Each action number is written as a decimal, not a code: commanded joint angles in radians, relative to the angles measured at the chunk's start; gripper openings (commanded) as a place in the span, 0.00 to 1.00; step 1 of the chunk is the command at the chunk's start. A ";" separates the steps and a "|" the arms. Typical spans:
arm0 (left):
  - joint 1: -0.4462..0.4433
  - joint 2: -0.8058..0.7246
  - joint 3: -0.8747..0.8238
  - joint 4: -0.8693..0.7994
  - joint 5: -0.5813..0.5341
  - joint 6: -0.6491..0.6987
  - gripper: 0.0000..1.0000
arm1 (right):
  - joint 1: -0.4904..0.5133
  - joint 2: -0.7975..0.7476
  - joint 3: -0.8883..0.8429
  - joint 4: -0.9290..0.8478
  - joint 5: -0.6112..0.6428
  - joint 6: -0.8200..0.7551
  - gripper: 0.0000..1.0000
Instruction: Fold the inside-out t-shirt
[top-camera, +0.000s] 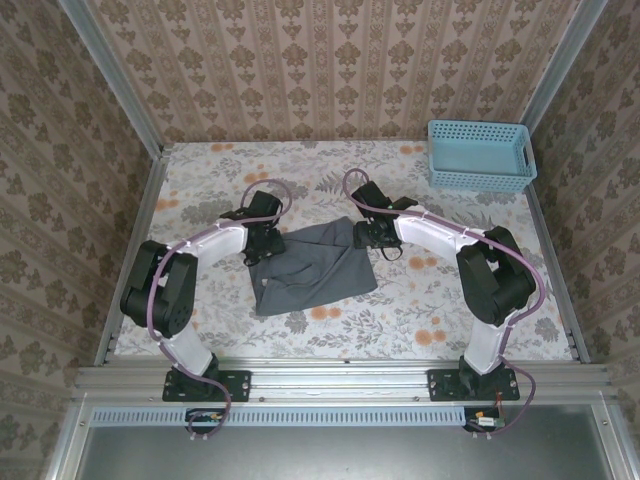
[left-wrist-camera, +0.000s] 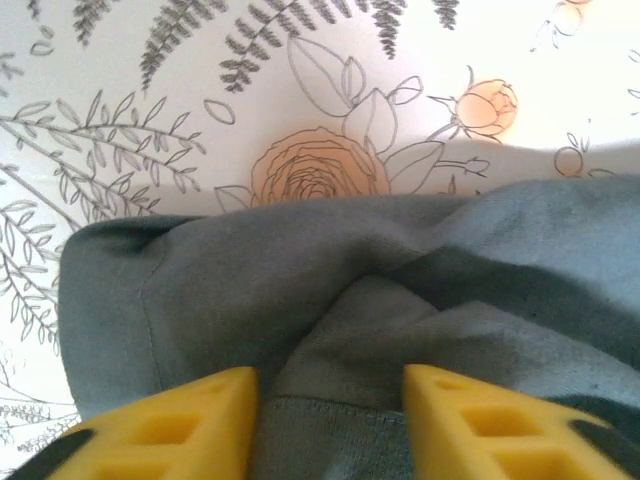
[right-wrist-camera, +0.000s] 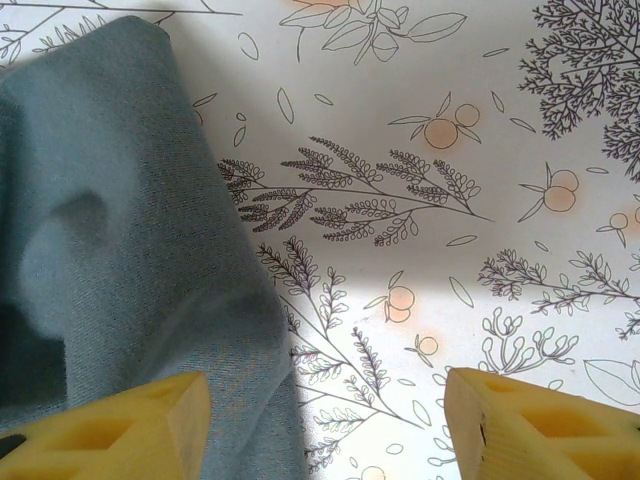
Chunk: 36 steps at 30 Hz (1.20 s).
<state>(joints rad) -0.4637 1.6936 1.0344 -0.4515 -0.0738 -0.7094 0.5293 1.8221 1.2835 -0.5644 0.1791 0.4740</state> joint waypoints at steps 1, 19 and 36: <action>0.002 -0.010 -0.002 0.008 0.014 0.014 0.34 | 0.001 -0.019 0.008 -0.023 0.017 -0.008 0.65; 0.166 -0.238 -0.125 0.085 0.038 0.013 0.05 | -0.008 0.095 0.041 -0.005 0.019 -0.005 0.65; -0.024 -0.320 -0.029 -0.282 -0.199 0.038 0.72 | 0.006 0.006 0.009 -0.009 0.018 -0.016 0.65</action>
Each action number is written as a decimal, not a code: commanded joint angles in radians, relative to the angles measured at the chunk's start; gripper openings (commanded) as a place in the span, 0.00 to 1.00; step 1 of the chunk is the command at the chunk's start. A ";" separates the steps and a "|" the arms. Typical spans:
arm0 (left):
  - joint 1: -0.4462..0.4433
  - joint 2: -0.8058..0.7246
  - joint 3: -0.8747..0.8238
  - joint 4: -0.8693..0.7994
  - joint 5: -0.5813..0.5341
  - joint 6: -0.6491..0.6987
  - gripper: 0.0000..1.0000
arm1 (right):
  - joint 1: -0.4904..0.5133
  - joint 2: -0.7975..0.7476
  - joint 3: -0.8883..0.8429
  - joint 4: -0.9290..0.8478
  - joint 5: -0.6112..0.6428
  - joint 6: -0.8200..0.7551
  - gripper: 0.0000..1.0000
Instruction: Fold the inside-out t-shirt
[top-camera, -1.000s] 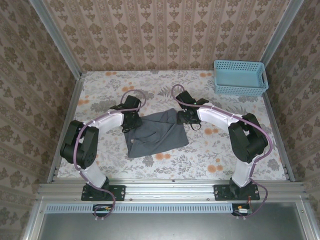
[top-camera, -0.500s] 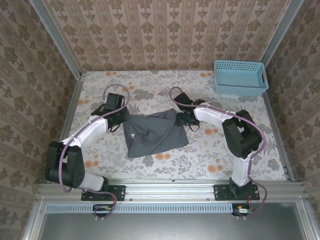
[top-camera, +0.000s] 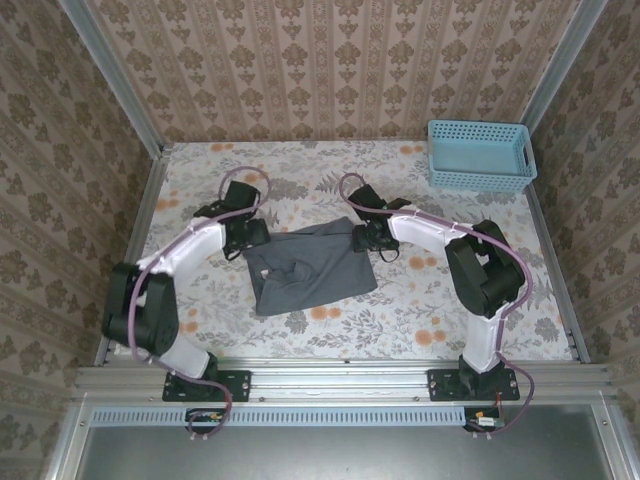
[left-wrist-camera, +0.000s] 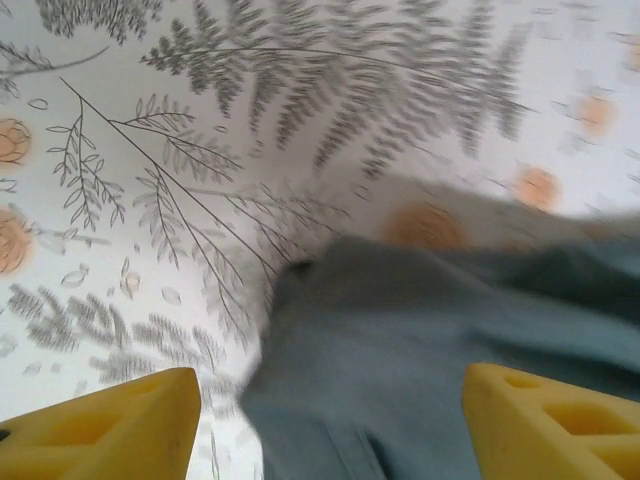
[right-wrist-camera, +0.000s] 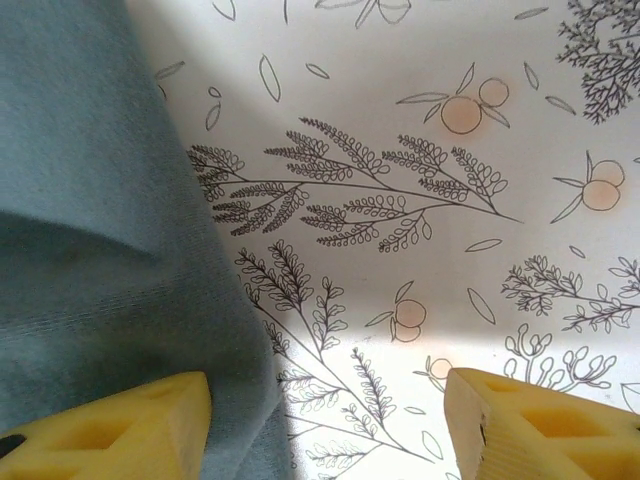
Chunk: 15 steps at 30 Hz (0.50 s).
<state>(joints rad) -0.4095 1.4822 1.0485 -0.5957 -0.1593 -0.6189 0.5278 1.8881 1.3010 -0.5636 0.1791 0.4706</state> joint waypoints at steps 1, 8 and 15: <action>-0.109 -0.136 -0.064 -0.147 -0.108 -0.074 0.71 | 0.010 -0.063 -0.009 -0.010 0.019 -0.012 0.65; -0.229 -0.204 -0.200 -0.118 -0.016 -0.180 0.61 | 0.024 -0.068 -0.001 -0.003 0.017 -0.009 0.65; -0.293 -0.258 -0.296 -0.065 0.022 -0.242 0.23 | 0.030 -0.055 0.020 0.008 -0.001 -0.020 0.65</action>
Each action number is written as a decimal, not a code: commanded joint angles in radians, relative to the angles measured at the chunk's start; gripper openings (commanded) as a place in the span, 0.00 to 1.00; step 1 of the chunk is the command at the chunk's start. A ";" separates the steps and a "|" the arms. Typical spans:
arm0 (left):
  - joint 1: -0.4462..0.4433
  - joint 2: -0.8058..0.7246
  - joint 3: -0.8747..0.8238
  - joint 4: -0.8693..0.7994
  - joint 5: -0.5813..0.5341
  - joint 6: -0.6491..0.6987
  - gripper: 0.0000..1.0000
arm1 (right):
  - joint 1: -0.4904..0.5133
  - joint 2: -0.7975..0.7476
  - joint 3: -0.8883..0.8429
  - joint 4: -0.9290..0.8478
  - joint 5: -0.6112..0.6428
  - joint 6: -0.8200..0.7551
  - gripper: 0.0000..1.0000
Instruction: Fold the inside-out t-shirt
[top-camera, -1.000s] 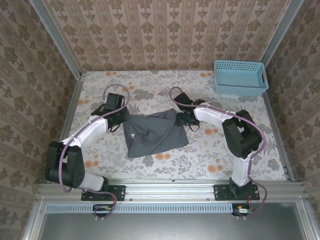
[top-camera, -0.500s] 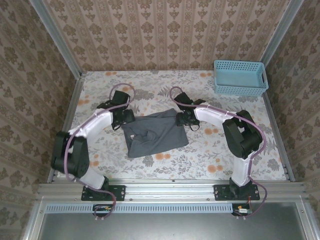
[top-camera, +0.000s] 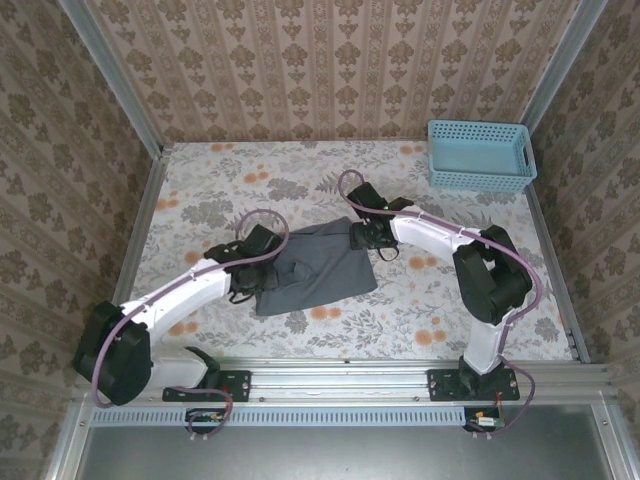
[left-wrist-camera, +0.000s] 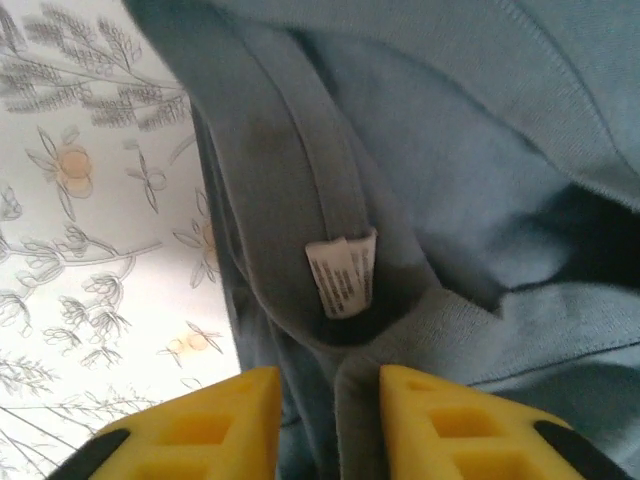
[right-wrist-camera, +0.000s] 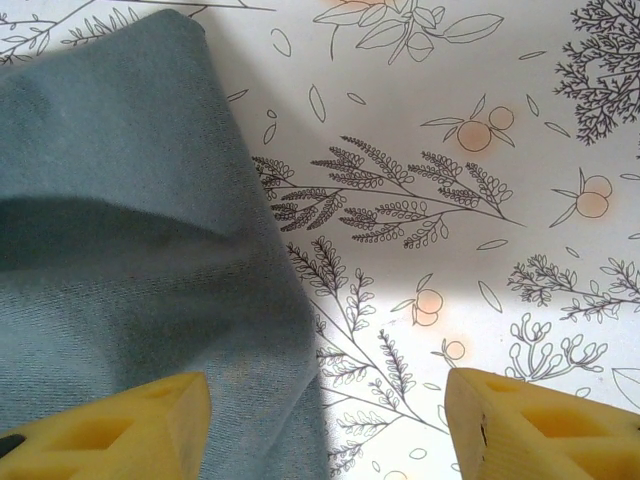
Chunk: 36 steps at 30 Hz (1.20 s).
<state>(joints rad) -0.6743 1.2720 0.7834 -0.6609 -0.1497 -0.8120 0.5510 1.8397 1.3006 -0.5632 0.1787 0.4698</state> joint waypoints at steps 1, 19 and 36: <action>-0.040 -0.078 -0.057 -0.014 -0.004 -0.073 0.18 | 0.007 -0.007 0.028 0.011 -0.001 -0.025 0.65; 0.001 -0.379 -0.242 -0.086 -0.119 -0.186 0.52 | 0.020 0.115 0.182 0.049 -0.056 -0.096 0.65; 0.259 0.317 0.252 0.162 0.078 0.106 0.46 | 0.004 0.326 0.362 -0.073 0.082 -0.071 0.53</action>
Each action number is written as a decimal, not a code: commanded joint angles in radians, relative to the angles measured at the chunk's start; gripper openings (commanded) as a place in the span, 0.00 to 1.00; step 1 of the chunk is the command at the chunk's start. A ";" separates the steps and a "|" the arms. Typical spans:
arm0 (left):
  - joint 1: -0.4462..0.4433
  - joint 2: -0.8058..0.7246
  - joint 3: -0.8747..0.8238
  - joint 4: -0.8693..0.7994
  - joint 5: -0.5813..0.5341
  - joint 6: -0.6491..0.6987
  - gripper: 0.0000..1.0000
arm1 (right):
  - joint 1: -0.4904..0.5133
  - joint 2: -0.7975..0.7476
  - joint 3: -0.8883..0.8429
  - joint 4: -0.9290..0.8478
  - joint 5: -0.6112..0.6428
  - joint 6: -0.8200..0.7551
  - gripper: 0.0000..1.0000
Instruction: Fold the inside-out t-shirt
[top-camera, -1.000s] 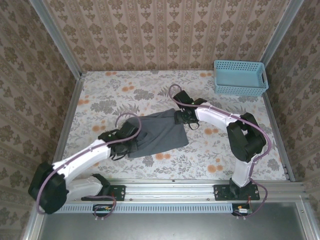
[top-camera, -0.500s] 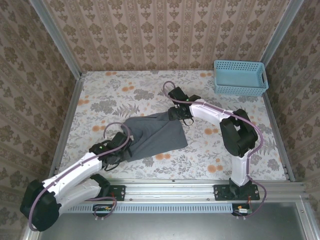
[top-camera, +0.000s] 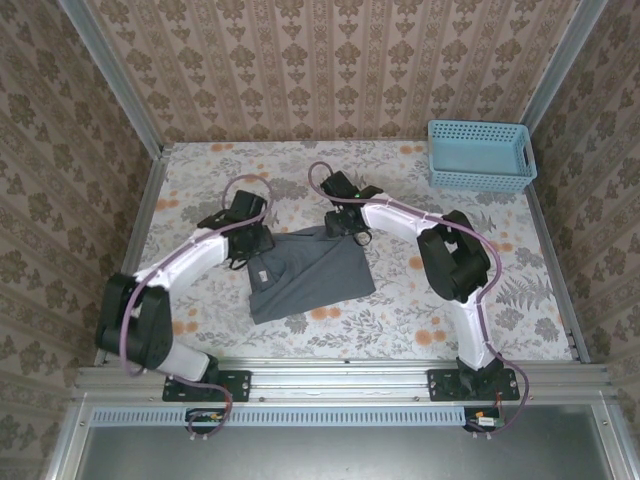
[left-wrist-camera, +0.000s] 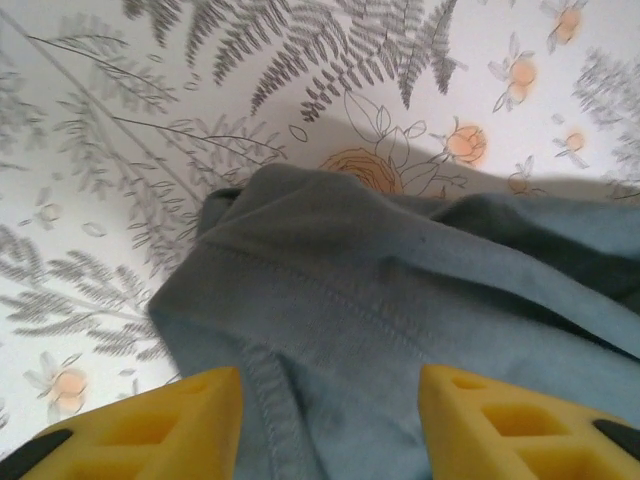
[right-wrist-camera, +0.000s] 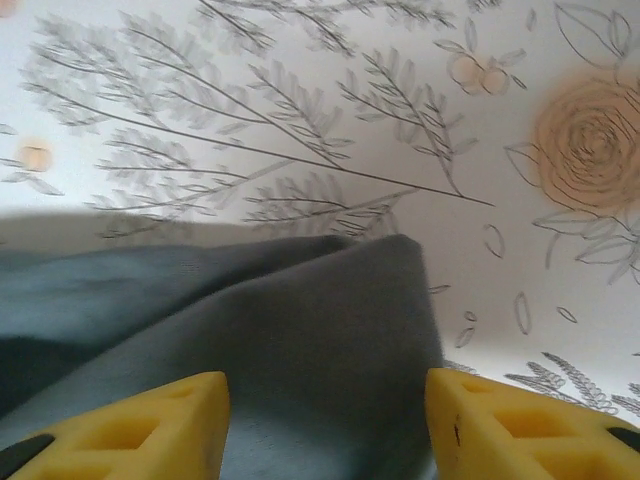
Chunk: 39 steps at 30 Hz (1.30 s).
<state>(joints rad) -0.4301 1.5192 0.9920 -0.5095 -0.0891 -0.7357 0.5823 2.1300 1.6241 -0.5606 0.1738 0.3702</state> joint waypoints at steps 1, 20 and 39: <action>0.022 0.100 0.053 0.013 0.009 0.032 0.43 | -0.038 0.043 0.036 -0.073 0.083 0.035 0.52; 0.137 0.375 0.284 0.020 0.021 0.143 0.37 | -0.079 -0.062 -0.086 0.020 0.079 0.050 0.36; 0.079 0.673 0.627 -0.005 0.134 0.167 0.25 | 0.197 -0.333 -0.561 0.187 -0.022 0.180 0.46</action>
<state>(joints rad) -0.3386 2.1513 1.5841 -0.5137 -0.0002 -0.5861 0.7532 1.8385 1.1080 -0.3855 0.1844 0.4946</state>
